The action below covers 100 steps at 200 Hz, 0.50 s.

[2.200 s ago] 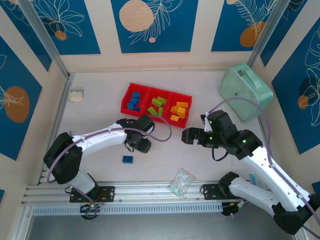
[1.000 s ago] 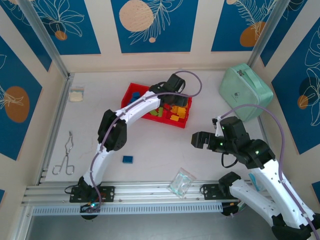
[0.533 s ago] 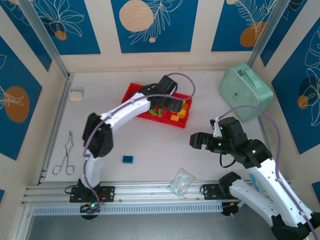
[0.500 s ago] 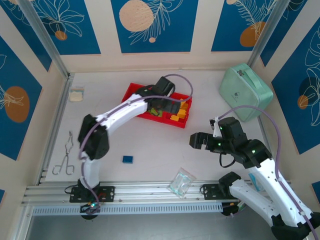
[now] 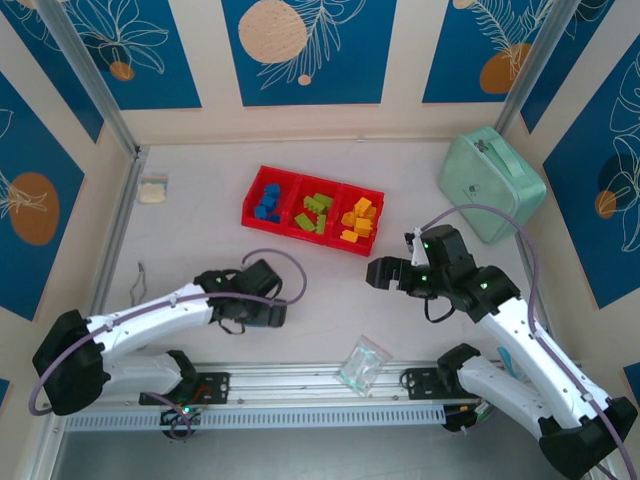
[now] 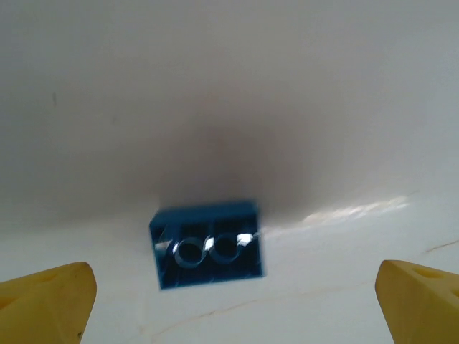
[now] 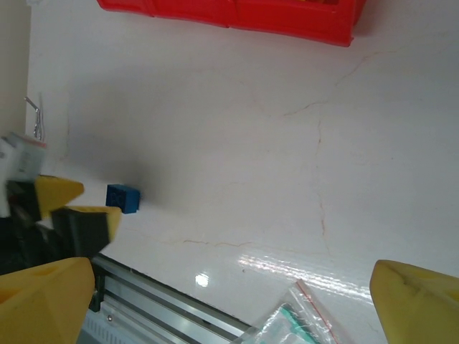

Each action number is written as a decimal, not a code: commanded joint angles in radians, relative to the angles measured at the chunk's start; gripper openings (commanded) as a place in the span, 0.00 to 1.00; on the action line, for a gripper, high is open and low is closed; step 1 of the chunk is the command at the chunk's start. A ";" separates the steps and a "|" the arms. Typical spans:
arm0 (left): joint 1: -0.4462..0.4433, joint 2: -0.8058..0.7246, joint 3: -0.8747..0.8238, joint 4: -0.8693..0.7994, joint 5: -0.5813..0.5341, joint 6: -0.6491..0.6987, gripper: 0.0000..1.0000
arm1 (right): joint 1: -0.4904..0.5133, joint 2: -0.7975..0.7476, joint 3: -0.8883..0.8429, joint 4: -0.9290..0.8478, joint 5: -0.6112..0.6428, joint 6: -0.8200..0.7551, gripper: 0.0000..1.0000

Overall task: Sort the legos into containers by color
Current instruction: Pick up the lego from the middle-left of the table.

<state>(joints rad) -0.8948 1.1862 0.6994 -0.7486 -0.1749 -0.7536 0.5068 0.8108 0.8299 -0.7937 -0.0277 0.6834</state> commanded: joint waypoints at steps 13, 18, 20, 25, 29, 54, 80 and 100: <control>-0.003 0.000 -0.040 0.031 0.015 -0.090 0.99 | 0.063 0.028 0.007 0.029 -0.018 0.048 0.99; -0.001 0.009 -0.039 0.034 0.011 -0.086 0.99 | 0.071 0.029 0.011 0.025 -0.008 0.050 0.99; -0.002 0.014 -0.036 0.035 0.011 -0.083 0.99 | 0.074 0.030 0.012 0.022 -0.005 0.050 0.99; 0.002 0.026 -0.032 0.038 0.009 -0.078 0.99 | 0.082 0.028 0.015 0.019 0.002 0.051 0.99; 0.005 0.038 -0.027 0.041 0.006 -0.074 0.99 | 0.084 0.025 0.015 0.018 0.008 0.053 0.99; 0.029 0.125 -0.004 0.064 0.009 -0.055 0.97 | 0.090 0.001 0.008 0.008 0.020 0.059 0.99; 0.034 0.191 0.000 0.093 0.010 -0.059 0.91 | 0.088 -0.018 0.007 -0.021 0.030 0.055 0.99; 0.034 0.221 -0.007 0.108 0.002 -0.069 0.84 | 0.086 -0.029 0.011 -0.041 0.035 0.048 0.99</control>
<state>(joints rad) -0.8680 1.3777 0.6727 -0.6647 -0.1658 -0.8093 0.5919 0.8036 0.8284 -0.7879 -0.0067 0.7269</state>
